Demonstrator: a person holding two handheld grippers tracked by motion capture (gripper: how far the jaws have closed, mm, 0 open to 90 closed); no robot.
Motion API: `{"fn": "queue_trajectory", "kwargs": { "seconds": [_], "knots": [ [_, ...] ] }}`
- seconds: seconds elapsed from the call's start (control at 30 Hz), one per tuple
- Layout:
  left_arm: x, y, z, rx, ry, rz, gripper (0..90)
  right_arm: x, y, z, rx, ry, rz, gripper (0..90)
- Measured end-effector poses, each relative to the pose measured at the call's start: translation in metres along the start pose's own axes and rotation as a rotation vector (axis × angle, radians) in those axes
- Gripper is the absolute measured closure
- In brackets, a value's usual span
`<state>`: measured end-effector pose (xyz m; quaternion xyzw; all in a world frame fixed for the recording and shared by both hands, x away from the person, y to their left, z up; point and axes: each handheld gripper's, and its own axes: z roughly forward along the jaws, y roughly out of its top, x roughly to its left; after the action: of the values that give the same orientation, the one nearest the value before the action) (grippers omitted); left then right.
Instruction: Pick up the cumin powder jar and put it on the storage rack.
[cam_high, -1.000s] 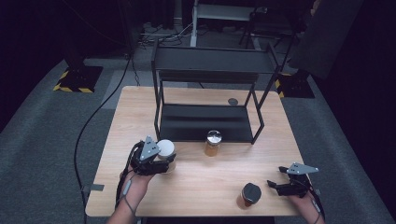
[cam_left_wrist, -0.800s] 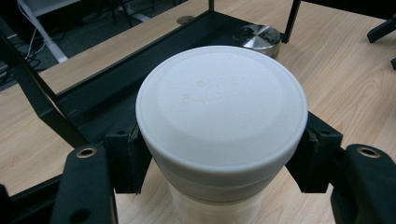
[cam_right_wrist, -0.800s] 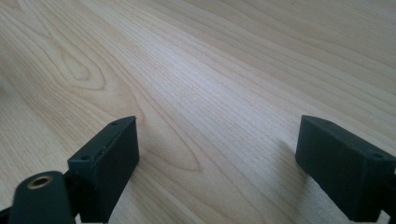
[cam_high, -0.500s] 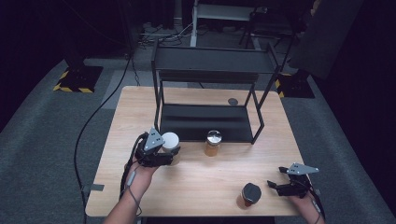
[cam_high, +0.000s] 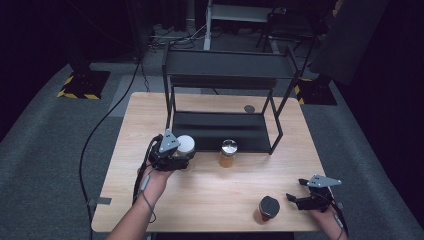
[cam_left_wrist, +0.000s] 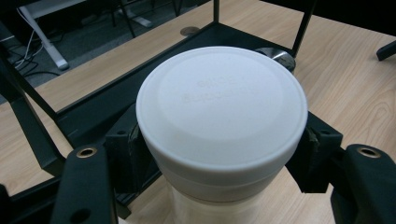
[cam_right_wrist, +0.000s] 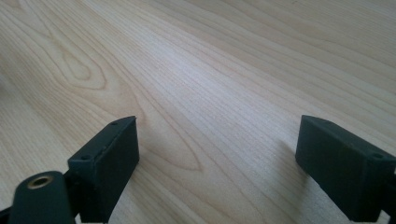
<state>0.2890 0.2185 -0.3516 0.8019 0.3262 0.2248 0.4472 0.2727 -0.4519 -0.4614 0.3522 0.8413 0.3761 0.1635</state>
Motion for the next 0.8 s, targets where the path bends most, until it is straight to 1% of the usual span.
{"fn": "queue_trajectory", "kwargs": {
  "seconds": [0.2,0.4,0.53,0.8],
  "knots": [
    [0.002,0.006,0.006,0.006,-0.008,0.007,32.9,0.0,0.0,0.0,0.0,0.0,0.0,13.3],
    [0.001,0.012,0.014,0.007,-0.005,0.022,32.9,0.0,0.0,0.0,0.0,0.0,0.0,13.3],
    [0.003,0.016,0.019,0.011,-0.007,0.024,32.9,0.0,0.0,0.0,0.0,0.0,0.0,13.3],
    [0.009,0.023,0.031,0.004,-0.01,0.009,32.9,0.0,0.0,0.0,0.0,0.0,0.0,13.3]
  ]
}}
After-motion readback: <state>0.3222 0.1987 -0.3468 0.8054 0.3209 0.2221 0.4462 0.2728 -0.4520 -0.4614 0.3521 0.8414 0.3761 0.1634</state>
